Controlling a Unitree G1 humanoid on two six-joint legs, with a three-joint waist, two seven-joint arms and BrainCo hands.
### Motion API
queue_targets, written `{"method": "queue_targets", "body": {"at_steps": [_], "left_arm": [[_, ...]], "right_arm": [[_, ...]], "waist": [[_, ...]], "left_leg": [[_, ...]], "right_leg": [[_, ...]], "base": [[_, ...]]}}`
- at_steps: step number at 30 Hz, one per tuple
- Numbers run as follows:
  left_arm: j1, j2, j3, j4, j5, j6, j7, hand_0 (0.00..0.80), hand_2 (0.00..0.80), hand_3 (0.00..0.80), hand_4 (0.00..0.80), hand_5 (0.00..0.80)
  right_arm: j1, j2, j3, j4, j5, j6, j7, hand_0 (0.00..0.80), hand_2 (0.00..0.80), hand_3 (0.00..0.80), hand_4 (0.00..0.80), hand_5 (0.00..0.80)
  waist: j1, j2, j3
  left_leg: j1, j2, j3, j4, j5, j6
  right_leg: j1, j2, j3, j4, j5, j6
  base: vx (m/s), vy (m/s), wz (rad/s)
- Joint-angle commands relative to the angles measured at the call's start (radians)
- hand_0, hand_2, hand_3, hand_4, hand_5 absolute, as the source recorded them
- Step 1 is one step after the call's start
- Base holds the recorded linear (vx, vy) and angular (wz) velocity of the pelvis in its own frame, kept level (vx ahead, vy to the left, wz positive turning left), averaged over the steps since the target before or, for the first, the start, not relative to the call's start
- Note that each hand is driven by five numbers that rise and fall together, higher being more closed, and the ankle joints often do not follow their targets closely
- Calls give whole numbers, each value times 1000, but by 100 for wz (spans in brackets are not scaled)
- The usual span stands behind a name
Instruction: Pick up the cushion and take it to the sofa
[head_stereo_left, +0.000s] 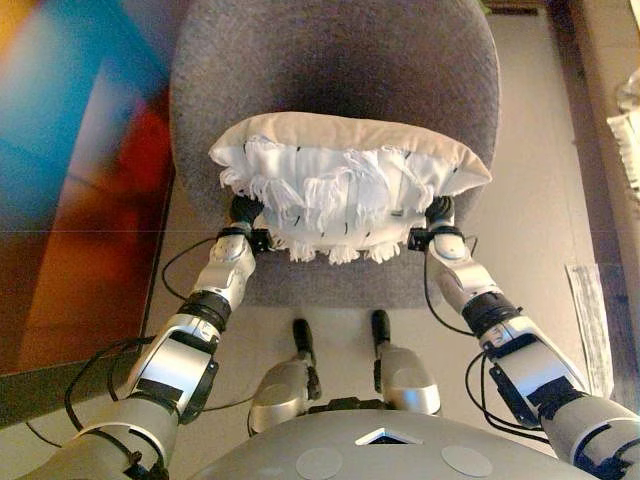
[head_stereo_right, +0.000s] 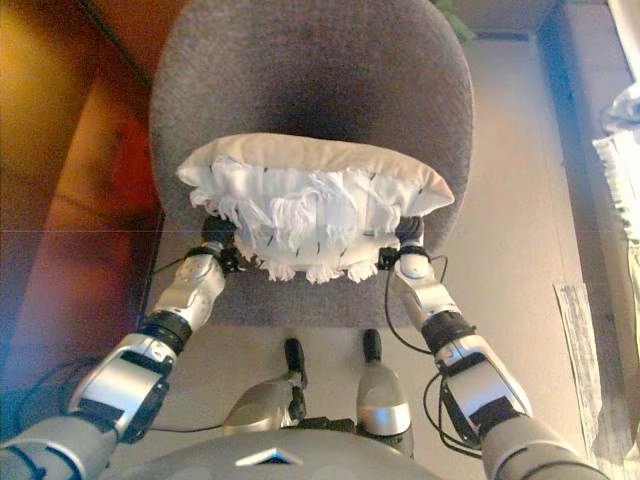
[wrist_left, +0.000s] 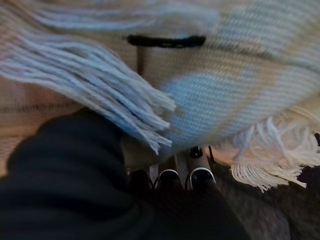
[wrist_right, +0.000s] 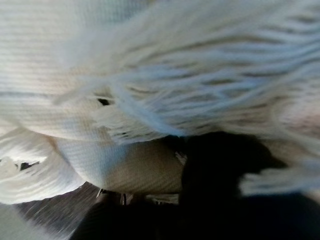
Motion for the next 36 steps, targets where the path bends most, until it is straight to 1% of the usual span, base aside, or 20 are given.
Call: {"method": "queue_targets", "body": {"at_steps": [1,5,8,9,12,14,17,18,19,20,21,24,27,29,32,36], "left_arm": [[-238,-41,-93,39,30,-89,-23,800,800,800,800,800],[-275,-57,-106,62,18,-90,-14,800,800,800,800,800],[-317,-64,-102,98,-79,-82,-17,800,800,800,800,800],[-324,-70,-89,110,-115,-80,-7,800,800,800,800,800],[-347,-75,-70,143,-126,-69,-9,800,800,800,800,800],[-382,-68,-72,172,-129,-55,-9,800,800,800,800,800],[-439,-53,-68,222,-143,-35,-25,800,800,800,800,800],[-473,-49,-66,258,-162,-27,-28,480,480,480,480,480],[-502,-41,-61,289,-175,-10,-33,0,0,0,0,0],[-524,-34,-58,313,-185,0,-42,0,0,0,0,0],[-555,-27,-56,346,-194,15,-46,0,0,0,0,0],[-594,-9,-55,377,-205,26,-66,0,0,0,0,0],[-625,30,-58,384,-219,22,-64,0,0,0,0,0],[-635,58,-59,387,-227,10,-47,0,0,0,0,0],[-626,113,-51,359,-242,-13,-32,0,0,0,0,0],[-572,197,-16,283,-304,-50,-28,0,0,0,0,0]], "right_arm": [[-190,90,45,-57,-9,-41,11,800,800,800,800,800],[-226,80,47,2,9,-48,30,800,800,800,800,800],[-278,71,52,50,27,-44,53,800,800,800,800,800],[-292,69,51,64,31,-43,61,800,800,800,800,800],[-322,58,47,95,47,-18,95,800,800,800,800,800],[-375,37,39,142,59,1,114,800,800,800,800,800],[-453,8,33,212,87,12,156,800,800,800,800,800],[-494,0,30,255,97,12,184,800,800,800,800,800],[-526,-6,29,284,96,25,191,800,800,800,800,800],[-549,-15,30,308,98,32,197,762,762,762,762,762],[-583,-31,31,348,98,34,214,0,0,0,0,0],[-629,-55,26,389,105,32,217,0,0,0,0,0],[-663,-93,15,408,110,-14,211,0,0,0,0,0],[-673,-126,9,393,130,-42,175,0,0,0,0,0],[-659,-183,-13,330,129,-70,138,0,0,0,0,0],[-606,-281,-44,248,114,-104,113,0,0,0,0,0]], "waist": [[-12,6,24],[-10,6,31],[-6,2,40],[-3,-1,42],[4,-8,49],[12,-14,60],[19,-20,76],[21,-22,85],[23,-23,93],[24,-24,98],[26,-25,106],[30,-25,117],[36,-25,127],[35,-24,134],[32,-22,139],[34,-16,139]], "left_leg": [[49,4,23,7,-124,-8],[41,1,25,7,-123,-10],[31,1,24,7,-117,-14],[26,0,19,7,-116,-14],[14,0,13,7,-112,-17],[1,1,6,7,-106,-21],[-17,2,2,8,-99,-24],[-28,3,1,8,-95,-26],[-36,3,1,8,-92,-27],[-44,3,0,7,-89,-28],[-55,3,-3,7,-85,-30],[-72,1,-8,7,-80,-30],[-90,-2,-14,7,-75,-28],[-100,-4,-17,7,-72,-29],[-108,-6,-18,7,-71,-29],[-112,-10,-18,8,-75,-27]], "right_leg": [[7,-46,33,9,-55,34],[0,-49,27,12,-56,32],[-10,-49,24,15,-55,32],[-13,-48,22,16,-56,32],[-24,-48,17,21,-59,32],[-37,-48,14,27,-58,33],[-55,-46,12,32,-56,34],[-67,-44,14,36,-55,34],[-76,-42,15,38,-54,35],[-83,-42,15,39,-53,36],[-95,-41,16,41,-50,38],[-113,-40,15,48,-48,39],[-138,-38,12,64,-48,41],[-153,-37,12,75,-50,42],[-168,-36,10,85,-54,45],[-172,-41,-4,91,-64,45]], "base": [[24,53,-11],[6,11,-1],[0,0,0],[0,0,0],[-5,-5,-1],[-37,-29,1],[-47,-7,2],[-41,15,2],[-38,21,0],[-42,25,0],[-40,19,-1],[-17,9,2],[-11,18,6],[-19,27,9],[-6,34,8],[3,27,0]]}}
